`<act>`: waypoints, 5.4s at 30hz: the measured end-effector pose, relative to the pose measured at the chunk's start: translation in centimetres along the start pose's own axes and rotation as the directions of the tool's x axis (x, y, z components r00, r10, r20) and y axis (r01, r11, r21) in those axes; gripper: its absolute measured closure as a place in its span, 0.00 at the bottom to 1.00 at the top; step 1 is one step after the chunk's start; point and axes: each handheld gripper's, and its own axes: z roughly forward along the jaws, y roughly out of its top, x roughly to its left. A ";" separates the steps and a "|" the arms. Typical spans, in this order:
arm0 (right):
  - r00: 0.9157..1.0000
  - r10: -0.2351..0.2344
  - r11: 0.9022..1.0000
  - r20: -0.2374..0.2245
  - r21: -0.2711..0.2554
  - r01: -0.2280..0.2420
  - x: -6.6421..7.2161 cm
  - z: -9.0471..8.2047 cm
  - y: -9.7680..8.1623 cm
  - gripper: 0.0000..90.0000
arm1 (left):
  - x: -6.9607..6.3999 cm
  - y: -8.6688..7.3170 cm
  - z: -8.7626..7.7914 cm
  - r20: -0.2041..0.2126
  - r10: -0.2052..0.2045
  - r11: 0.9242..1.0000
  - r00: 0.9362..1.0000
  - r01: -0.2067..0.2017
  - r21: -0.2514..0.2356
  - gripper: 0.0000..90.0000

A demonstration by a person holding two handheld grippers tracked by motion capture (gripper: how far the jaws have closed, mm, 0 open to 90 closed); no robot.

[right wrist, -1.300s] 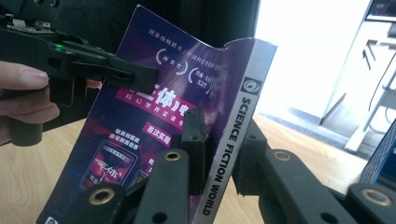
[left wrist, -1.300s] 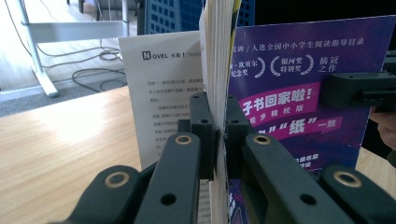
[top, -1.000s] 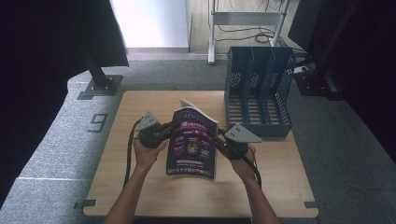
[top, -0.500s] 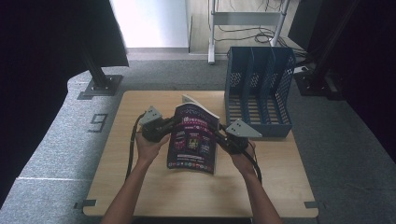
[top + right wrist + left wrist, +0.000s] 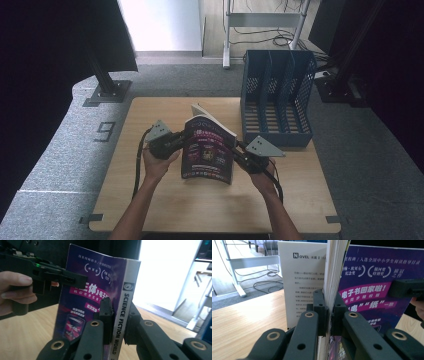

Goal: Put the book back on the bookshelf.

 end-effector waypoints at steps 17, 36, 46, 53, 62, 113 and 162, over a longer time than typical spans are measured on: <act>1.000 0.011 0.996 -0.027 0.085 -0.009 0.0 1.5 -1.3 0.89 | 0.0 -0.4 -0.4 -0.001 -0.004 1.000 1.000 0.004 -0.012 0.95; 0.998 -0.067 0.997 0.016 0.052 0.066 -0.3 1.8 -0.8 0.90 | 0.1 1.0 0.4 -0.037 0.034 0.999 0.999 -0.033 0.018 0.95; 0.996 0.000 0.999 -0.084 0.041 0.003 -0.5 0.6 -1.5 0.78 | -0.5 0.1 -0.3 0.003 0.015 1.000 1.000 -0.015 0.001 0.94; 0.996 0.009 0.999 -0.088 0.040 -0.006 -0.1 1.8 -1.3 0.74 | -0.3 -0.3 -0.7 0.015 -0.002 1.000 1.000 0.002 -0.005 0.93; 0.998 0.018 0.999 -0.066 0.050 -0.014 -0.1 3.2 -0.6 0.76 | -0.2 -0.5 -0.7 0.015 -0.008 1.000 1.000 0.008 -0.004 0.92; 0.999 0.036 0.997 0.021 0.069 -0.037 0.2 3.2 -0.2 0.90 | 0.2 -9.4 -3.9 -0.101 -0.083 0.989 0.991 0.094 0.116 0.56; 0.991 0.085 0.996 0.106 -0.044 -0.080 -0.6 1.0 3.4 0.91 | 0.4 -10.7 -4.4 -0.095 -0.121 0.977 0.988 0.136 0.163 0.54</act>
